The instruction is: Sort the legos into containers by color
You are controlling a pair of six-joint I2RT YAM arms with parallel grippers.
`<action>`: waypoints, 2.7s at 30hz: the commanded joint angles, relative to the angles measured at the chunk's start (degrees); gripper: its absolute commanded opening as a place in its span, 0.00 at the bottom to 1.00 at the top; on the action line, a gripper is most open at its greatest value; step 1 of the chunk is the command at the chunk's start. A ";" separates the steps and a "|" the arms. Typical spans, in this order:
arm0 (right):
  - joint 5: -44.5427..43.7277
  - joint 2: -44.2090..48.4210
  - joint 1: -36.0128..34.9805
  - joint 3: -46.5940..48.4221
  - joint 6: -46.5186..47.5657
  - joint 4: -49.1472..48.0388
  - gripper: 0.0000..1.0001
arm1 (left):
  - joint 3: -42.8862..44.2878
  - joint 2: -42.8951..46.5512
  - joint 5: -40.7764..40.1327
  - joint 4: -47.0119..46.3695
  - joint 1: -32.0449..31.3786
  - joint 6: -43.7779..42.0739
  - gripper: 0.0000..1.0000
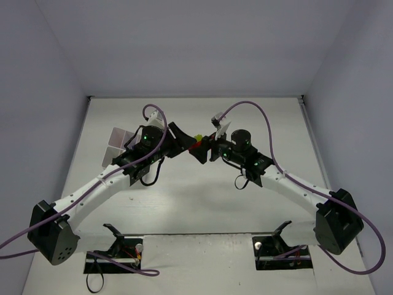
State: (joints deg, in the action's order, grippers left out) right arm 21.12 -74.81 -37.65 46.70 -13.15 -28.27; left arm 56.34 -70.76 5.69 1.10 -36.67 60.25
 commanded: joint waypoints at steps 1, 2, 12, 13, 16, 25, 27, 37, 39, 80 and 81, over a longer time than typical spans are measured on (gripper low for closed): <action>1.11 2.47 -0.50 0.50 1.28 -3.72 0.02 | 2.73 1.07 -0.51 -3.82 0.37 -0.57 0.46; 1.11 2.56 -0.50 0.33 1.37 -3.81 0.02 | 2.90 0.98 -0.33 -3.92 0.37 -0.66 0.45; 1.38 2.73 -0.41 0.24 2.25 -3.72 0.02 | 3.08 0.01 1.07 -4.09 0.37 -0.57 0.21; 1.38 2.74 -0.50 0.15 2.34 -3.81 0.02 | 3.16 -0.08 1.25 -4.18 0.45 -0.48 0.14; 1.38 2.82 -0.41 -0.55 2.42 -3.72 0.03 | 3.25 -0.17 1.51 -4.09 0.72 -0.48 0.05; 0.59 5.81 -0.23 -5.38 3.13 -2.84 0.02 | 2.73 0.97 4.06 -4.53 5.64 0.40 0.00; 0.32 7.04 -0.32 -6.70 3.13 -2.40 0.02 | 2.90 1.24 4.41 -4.09 6.95 0.05 0.00; -1.35 9.59 -0.23 -8.64 2.77 0.67 0.02 | 7.02 2.73 2.75 3.71 10.91 -7.13 0.00; -1.96 9.68 -0.23 -8.20 3.47 1.64 0.02 | 9.66 3.61 -0.22 11.35 12.40 -10.57 0.00; -2.49 9.15 0.21 -10.22 3.39 0.85 0.02 | 19.43 1.50 -15.45 56.03 36.40 -0.83 0.01; -2.40 9.15 0.21 -10.22 3.39 0.94 0.02 | 19.51 1.33 -15.54 55.94 36.75 -0.92 0.01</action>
State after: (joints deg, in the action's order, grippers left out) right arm 19.33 -67.61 -37.58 35.99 -10.00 -22.92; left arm 73.34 -70.17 -7.73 56.51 -0.75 57.21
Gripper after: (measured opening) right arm 0.616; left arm 0.296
